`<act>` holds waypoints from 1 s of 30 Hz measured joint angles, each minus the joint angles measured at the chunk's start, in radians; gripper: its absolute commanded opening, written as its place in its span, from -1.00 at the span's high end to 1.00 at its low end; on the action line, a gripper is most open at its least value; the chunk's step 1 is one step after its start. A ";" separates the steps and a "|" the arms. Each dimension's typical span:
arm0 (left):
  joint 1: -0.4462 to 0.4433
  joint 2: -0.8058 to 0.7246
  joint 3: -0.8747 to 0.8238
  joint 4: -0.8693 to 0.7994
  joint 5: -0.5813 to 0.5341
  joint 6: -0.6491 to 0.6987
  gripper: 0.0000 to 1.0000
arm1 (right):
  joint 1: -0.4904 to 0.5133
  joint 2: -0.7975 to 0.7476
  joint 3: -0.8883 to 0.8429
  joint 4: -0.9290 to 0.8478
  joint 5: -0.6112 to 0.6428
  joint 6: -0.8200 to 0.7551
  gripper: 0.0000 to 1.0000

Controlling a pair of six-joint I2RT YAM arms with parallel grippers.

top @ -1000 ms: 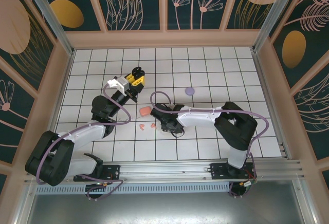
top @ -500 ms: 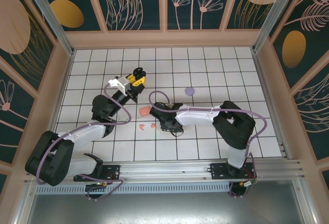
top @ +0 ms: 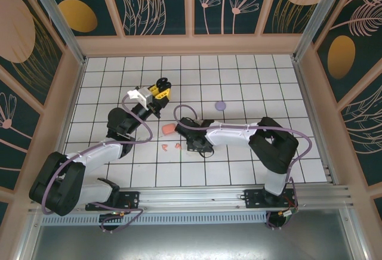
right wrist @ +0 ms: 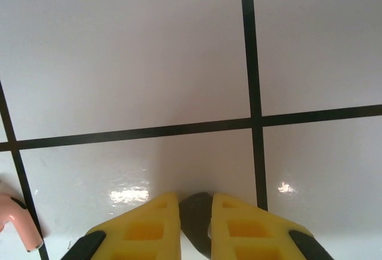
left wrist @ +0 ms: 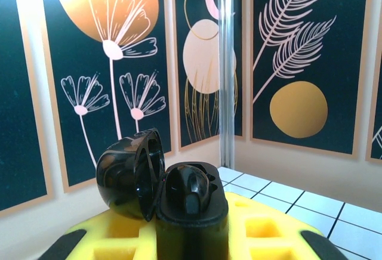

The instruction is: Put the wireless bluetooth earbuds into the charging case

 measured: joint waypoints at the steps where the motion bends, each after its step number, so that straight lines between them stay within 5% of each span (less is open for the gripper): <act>1: 0.000 0.000 0.002 -0.002 0.002 0.000 1.00 | 0.000 -0.006 -0.006 0.012 0.009 -0.003 0.75; 13: 0.000 -0.019 0.051 -0.054 0.077 0.019 1.00 | -0.098 -0.324 -0.028 0.115 0.123 -0.132 0.75; 30: -0.084 -0.016 0.155 -0.125 0.174 0.129 1.00 | -0.212 -0.527 0.341 0.287 0.025 -0.508 0.76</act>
